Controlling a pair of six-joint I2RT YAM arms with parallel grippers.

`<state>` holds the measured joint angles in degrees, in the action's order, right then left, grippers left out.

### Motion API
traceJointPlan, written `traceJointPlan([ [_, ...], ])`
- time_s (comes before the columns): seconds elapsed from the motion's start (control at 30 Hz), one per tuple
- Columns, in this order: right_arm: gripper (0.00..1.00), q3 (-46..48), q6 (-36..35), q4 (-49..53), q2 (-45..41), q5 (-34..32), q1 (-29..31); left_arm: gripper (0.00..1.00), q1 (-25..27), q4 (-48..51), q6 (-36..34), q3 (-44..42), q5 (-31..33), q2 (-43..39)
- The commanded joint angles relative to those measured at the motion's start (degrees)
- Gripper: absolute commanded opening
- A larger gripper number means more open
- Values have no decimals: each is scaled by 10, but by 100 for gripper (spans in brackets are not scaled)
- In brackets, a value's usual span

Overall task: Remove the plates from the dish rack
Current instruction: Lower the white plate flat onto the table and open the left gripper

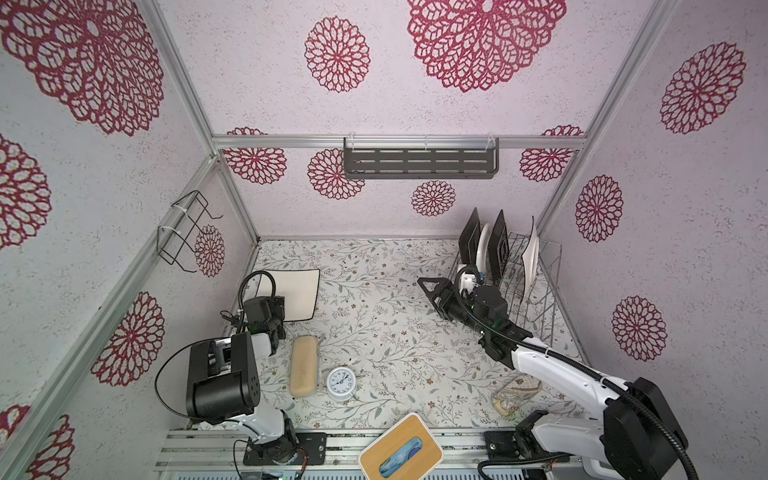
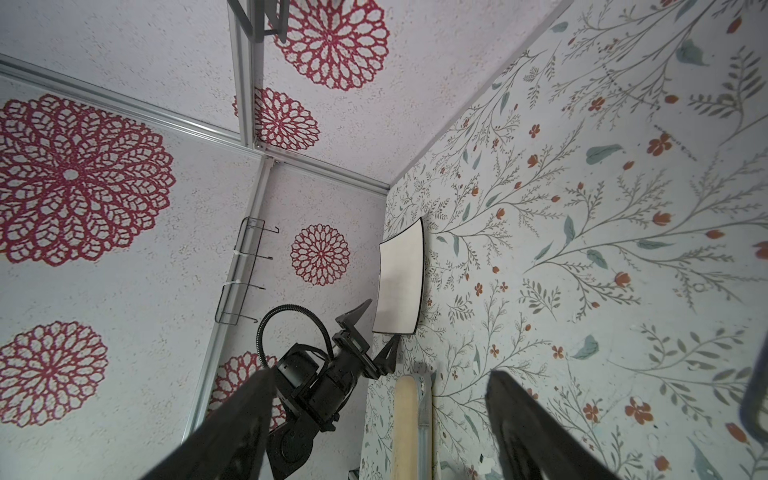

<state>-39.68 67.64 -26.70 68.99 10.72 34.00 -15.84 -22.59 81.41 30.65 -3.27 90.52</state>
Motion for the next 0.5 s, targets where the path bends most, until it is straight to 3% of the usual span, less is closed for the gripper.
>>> traceJointPlan([
  [0.0,83,2,-24,9,-35,-23,-2,97,2,26,-16,-20,-3,-27],
  [0.47,83,-44,-148,209,-114,-122,-2,97,38,201,-98,-42,45,-278],
])
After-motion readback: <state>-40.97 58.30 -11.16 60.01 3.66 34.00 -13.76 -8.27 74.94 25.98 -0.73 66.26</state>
